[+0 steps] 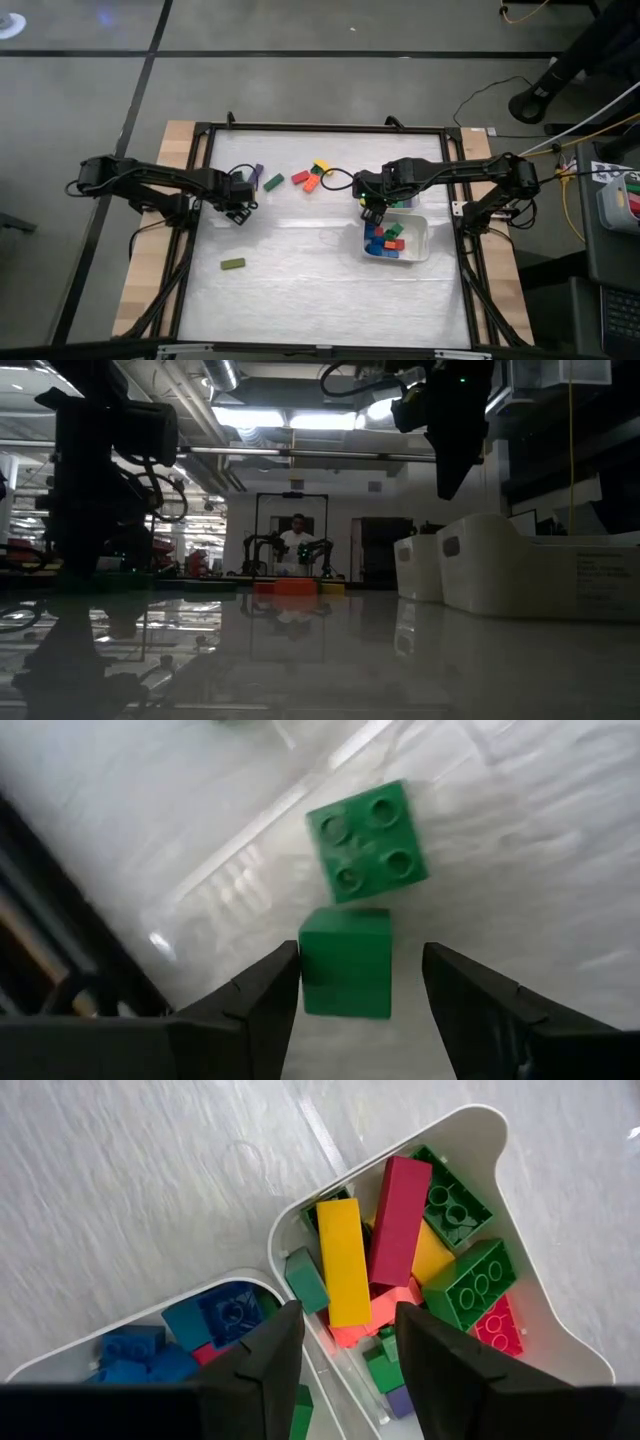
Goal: Sort blocks by size
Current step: Put the green cube block into the bottom white bin
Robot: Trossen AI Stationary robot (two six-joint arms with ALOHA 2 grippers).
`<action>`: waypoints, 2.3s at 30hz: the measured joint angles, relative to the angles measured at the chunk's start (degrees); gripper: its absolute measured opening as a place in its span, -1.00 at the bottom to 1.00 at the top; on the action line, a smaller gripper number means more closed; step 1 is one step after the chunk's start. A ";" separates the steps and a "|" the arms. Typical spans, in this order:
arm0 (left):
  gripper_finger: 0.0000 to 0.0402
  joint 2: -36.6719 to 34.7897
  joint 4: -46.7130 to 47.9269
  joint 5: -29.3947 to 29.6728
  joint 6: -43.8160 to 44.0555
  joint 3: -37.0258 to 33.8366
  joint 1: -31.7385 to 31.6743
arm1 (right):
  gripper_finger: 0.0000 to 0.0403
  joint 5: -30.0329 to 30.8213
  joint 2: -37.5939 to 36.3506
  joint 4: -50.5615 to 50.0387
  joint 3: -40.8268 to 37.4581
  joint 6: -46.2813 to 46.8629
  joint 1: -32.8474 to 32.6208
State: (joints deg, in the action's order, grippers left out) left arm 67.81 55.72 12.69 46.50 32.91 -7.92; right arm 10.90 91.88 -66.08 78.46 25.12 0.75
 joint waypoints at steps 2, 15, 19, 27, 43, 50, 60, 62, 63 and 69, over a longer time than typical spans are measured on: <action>-0.01 1.00 -0.84 0.00 -1.21 0.00 -0.04 | -0.20 -0.02 0.00 -0.01 0.00 0.00 0.00; -0.37 6.27 -0.94 -0.40 -1.15 0.05 -0.03 | -0.20 -0.04 0.00 -3.79 0.00 -3.46 -0.07; -0.43 5.64 -1.63 -4.31 -1.71 1.12 0.06 | -0.20 -0.06 -0.24 -8.78 -0.02 -7.17 -0.07; -0.43 3.66 -19.14 -14.65 -3.44 3.69 0.07 | -0.20 -0.04 -0.26 -10.46 -0.02 -10.64 -0.07; -0.38 3.65 -71.49 -25.32 -1.48 3.74 0.13 | -0.20 11.33 -0.28 31.37 -4.32 -27.44 -9.76; -0.36 3.65 -75.43 -25.62 -1.51 3.74 2.31 | -0.20 19.46 -0.28 46.82 -5.09 -33.20 -11.76; -0.35 3.65 -82.54 -25.64 -1.49 3.74 5.05 | -0.20 10.71 0.34 55.20 -5.11 -39.68 -12.09; -0.35 3.65 -82.53 -25.63 -1.50 3.74 5.33 | -0.20 10.45 0.44 57.30 -5.14 -40.93 -12.14; -0.35 3.65 -82.56 -25.69 -1.49 3.74 5.39 | -0.20 10.33 0.44 58.27 -5.14 -41.81 -12.31; -0.35 3.54 -82.80 -25.73 -1.50 3.74 5.74 | -0.20 9.77 0.44 59.49 -5.18 -44.37 -12.44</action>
State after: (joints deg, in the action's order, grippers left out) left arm 71.35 -27.08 -13.04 45.00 36.64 -2.17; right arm 20.67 92.31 -6.59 73.28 -19.24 -11.68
